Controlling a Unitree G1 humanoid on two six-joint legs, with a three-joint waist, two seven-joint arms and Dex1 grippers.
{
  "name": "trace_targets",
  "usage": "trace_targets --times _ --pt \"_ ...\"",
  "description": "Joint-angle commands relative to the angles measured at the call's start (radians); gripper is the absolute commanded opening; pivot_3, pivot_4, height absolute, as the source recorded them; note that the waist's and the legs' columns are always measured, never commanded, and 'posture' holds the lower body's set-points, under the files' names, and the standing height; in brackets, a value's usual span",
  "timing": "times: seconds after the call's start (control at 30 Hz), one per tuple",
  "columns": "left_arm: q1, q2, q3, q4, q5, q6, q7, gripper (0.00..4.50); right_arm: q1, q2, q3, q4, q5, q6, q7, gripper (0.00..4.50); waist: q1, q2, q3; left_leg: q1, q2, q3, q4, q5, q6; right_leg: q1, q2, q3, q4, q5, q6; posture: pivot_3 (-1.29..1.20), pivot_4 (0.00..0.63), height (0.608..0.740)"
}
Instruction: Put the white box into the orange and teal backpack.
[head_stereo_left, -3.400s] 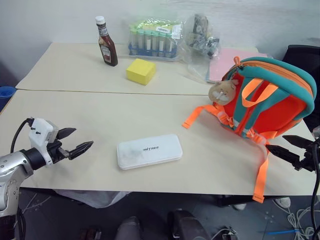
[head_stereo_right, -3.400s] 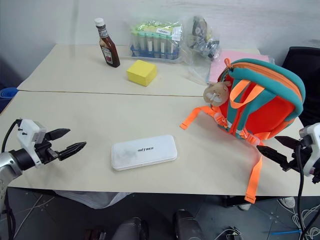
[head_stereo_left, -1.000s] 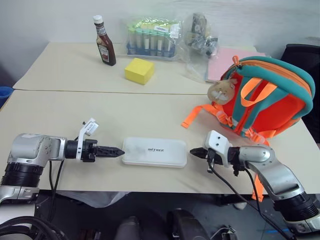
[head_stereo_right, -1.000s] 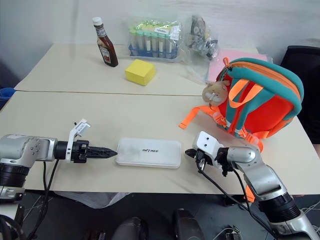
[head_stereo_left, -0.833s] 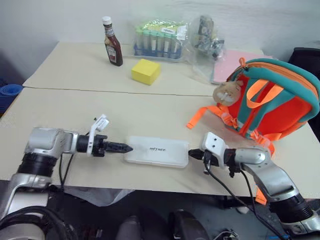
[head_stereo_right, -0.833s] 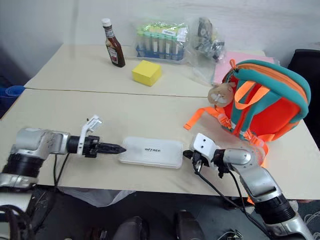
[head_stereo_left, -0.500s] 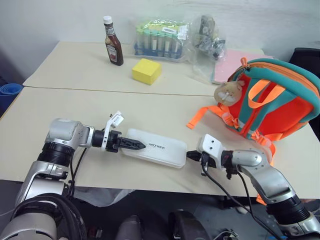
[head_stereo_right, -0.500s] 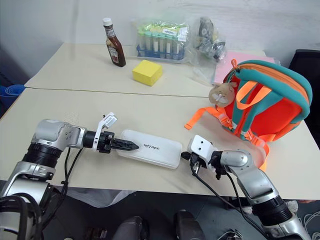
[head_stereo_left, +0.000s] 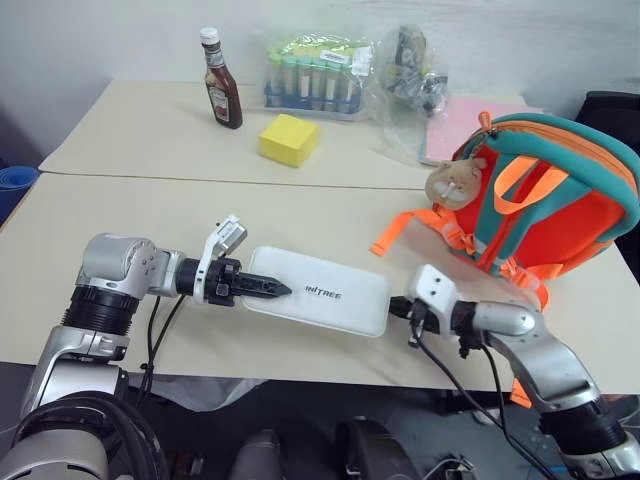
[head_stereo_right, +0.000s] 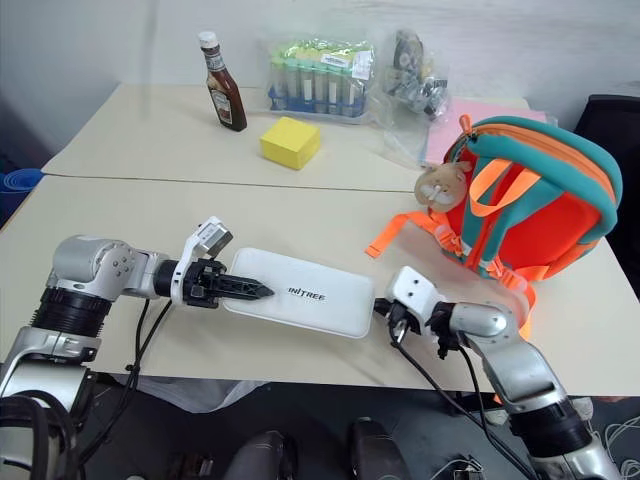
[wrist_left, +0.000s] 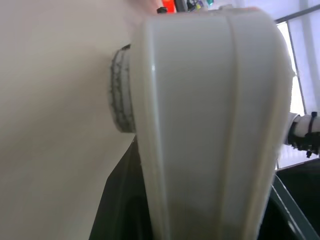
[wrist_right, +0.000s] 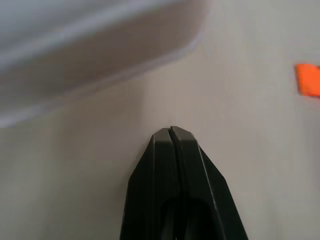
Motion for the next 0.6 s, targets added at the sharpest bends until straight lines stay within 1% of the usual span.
trace_targets --times 0.03,0.1,0.17,0.2,0.27,0.33,0.4,0.43,0.5,0.6 --pt "0.009 -0.022 0.131 -0.051 -0.077 0.030 0.039 1.29 0.084 -0.035 -0.219 -0.130 0.141 0.097 -0.006 0.60 0.001 0.000 0.000 0.000 0.000 0.000 0.000 0.000 0.000 0.000 0.000 0.000 0.000 0.000 0.000 0.00 0.150 0.740" --pt "0.017 -0.050 0.204 -0.061 -0.096 0.041 0.088 1.29 0.146 -0.058 -0.349 -0.158 0.215 0.135 0.013 1.15 0.002 0.000 0.000 -0.001 0.000 0.000 0.000 0.000 0.000 0.000 0.000 0.000 0.000 0.000 0.000 0.00 0.150 0.740" --pt "0.024 -0.082 0.274 -0.093 -0.112 0.043 0.146 1.29 0.198 -0.080 -0.536 -0.140 0.326 0.209 0.028 1.82 0.003 0.000 0.000 -0.001 0.000 0.000 0.000 0.000 0.000 0.000 0.000 0.000 0.000 0.000 0.000 0.00 0.150 0.740" --pt "0.025 -0.101 0.308 -0.109 -0.122 0.046 0.177 1.29 0.214 -0.095 -0.609 -0.120 0.363 0.239 0.033 2.22 0.003 0.000 0.000 0.000 0.000 0.000 0.000 0.000 0.000 0.000 0.000 0.000 0.000 0.000 0.000 0.00 0.150 0.740" --pt "0.022 -0.137 0.385 -0.144 -0.151 0.062 0.236 1.29 0.215 -0.142 -0.692 -0.072 0.385 0.267 0.037 2.87 0.001 0.000 0.000 0.000 0.000 0.000 0.000 0.000 0.000 0.001 0.000 0.000 0.000 0.000 0.000 0.00 0.150 0.740" --pt "0.023 -0.161 0.442 -0.179 -0.177 0.073 0.279 1.29 0.180 -0.169 -0.709 -0.041 0.398 0.281 0.023 3.55 -0.006 0.000 0.000 0.001 0.000 0.000 0.000 0.000 0.000 0.001 0.001 0.000 0.000 0.000 0.000 0.00 0.150 0.740" --pt "0.036 -0.167 0.478 -0.222 -0.199 0.069 0.307 1.29 0.106 -0.165 -0.688 -0.005 0.403 0.289 -0.024 4.24 -0.015 0.000 0.000 0.002 0.001 0.000 -0.001 0.000 -0.001 0.001 0.003 0.001 0.000 0.000 0.000 0.00 0.150 0.740" --pt "0.043 -0.167 0.488 -0.240 -0.207 0.067 0.319 1.29 0.075 -0.157 -0.674 0.010 0.400 0.289 -0.047 4.48 -0.021 0.000 0.000 0.002 0.001 0.000 -0.001 0.000 -0.001 0.001 0.003 0.001 0.001 0.000 0.000 0.00 0.150 0.740" --pt "0.058 -0.164 0.499 -0.279 -0.214 0.050 0.342 1.29 0.015 -0.135 -0.637 0.038 0.390 0.281 -0.084 4.50 -0.024 0.000 0.000 0.002 0.001 0.000 -0.001 0.001 -0.003 0.001 0.003 0.001 0.002 0.000 0.000 0.00 0.150 0.740" --pt "0.065 -0.140 0.521 -0.314 -0.218 0.013 0.367 1.29 -0.127 -0.052 -0.582 0.100 0.420 0.301 -0.159 4.50 -0.028 0.000 0.001 0.003 0.002 0.000 -0.002 0.002 -0.004 0.000 0.004 0.001 0.002 0.000 0.000 0.00 0.150 0.740"
